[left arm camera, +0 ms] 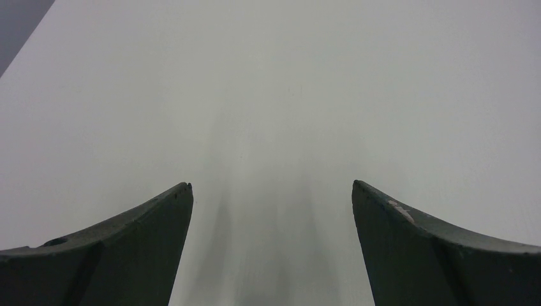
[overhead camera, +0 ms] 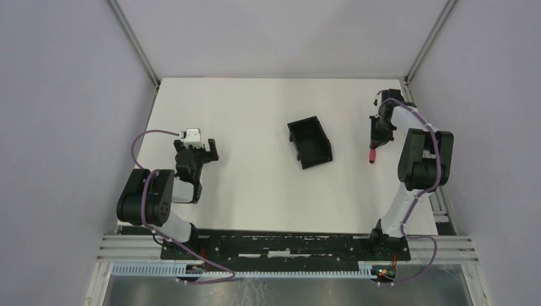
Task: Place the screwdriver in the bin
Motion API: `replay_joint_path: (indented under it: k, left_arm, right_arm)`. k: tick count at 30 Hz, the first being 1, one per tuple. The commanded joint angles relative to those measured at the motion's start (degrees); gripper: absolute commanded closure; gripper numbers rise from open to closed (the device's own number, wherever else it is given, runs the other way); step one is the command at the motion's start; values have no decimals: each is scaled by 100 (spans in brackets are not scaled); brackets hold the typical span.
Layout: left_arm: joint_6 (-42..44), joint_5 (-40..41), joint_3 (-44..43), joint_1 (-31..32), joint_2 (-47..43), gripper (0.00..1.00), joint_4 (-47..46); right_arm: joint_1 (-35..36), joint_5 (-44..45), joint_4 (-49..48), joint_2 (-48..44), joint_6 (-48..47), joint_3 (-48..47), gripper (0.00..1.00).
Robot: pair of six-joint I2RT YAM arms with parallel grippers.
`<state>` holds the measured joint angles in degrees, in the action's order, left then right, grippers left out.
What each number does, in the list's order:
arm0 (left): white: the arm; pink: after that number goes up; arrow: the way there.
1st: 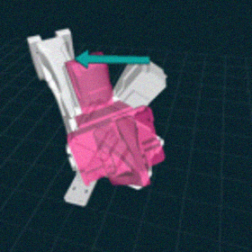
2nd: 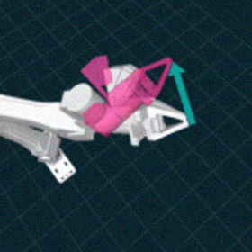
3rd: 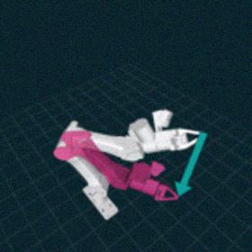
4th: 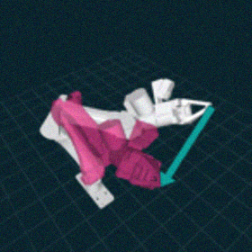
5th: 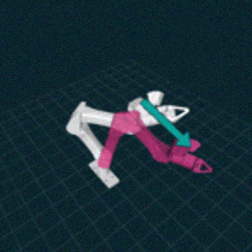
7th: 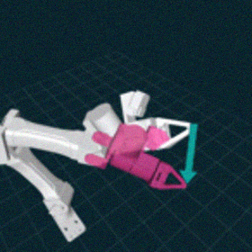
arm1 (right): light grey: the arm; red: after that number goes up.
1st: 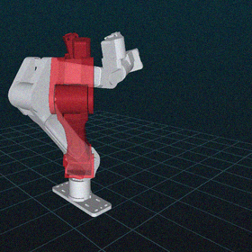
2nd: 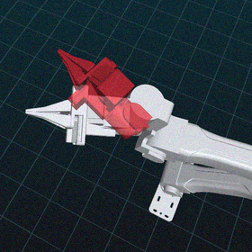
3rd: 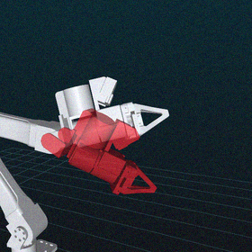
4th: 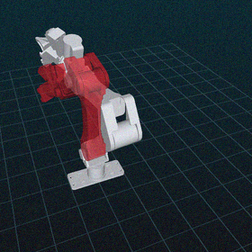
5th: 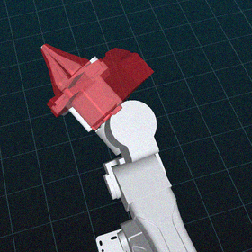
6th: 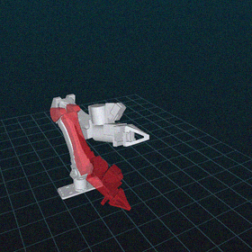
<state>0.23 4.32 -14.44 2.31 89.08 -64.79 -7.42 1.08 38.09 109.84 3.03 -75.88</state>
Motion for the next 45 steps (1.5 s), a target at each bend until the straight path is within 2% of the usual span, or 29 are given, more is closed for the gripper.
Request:
replay_joint_path:
  k: [1, 5, 8, 11, 17, 21, 27, 34, 35, 38, 40, 41, 45]
  left_arm:
    - [-111, -31, -5, -26, -110, 0, -183]
    - [-111, -28, 2, -24, -110, 0, -183]
    - [-111, -29, 2, -27, -110, 0, -183]
    - [-111, -30, 2, -23, -110, 0, -183]
    - [-111, -31, 0, -21, -112, 0, -183]
    - [-111, -33, 2, -28, -106, 0, -182]
    - [-111, -31, 2, -28, -110, 0, -184]
    - [-111, -32, 2, -26, -110, 0, -183]
    - [-111, -36, 2, -29, -110, 0, -185]
    - [-111, -29, 2, -34, -110, 0, -183]
    - [-111, -28, 2, -27, -110, 0, -185]
    - [-111, -29, 2, -24, -109, 0, -183]
    - [-111, -35, 2, -33, -110, 0, -184]
  right_arm:
    - [-4, 117, 1166, -199, -229, -1293, 100]
    - [2, 347, 2067, -127, -259, -2215, 100]
    - [164, 452, 2119, -269, -259, -2270, 100]
    - [591, 194, 1717, -648, -263, -1962, 100]
    - [2379, -641, 312, -1292, -911, -1434, 100]
    - [3239, -236, -512, -1461, -1669, -851, 100]
    - [3688, 8, -968, -1278, -2245, -259, 100]
    - [3735, 174, -1285, -914, -2455, 28, 100]
    - [3738, 171, -1323, -867, -2441, 13, 98]
    - [3741, 118, -1499, -807, -2383, 3, 65]
    - [3740, 79, -1524, -815, -2322, -59, 50]
    - [3744, 81, -1516, -825, -2287, -103, 45]
    - [3743, 157, -1548, -1058, -2170, -142, 41]
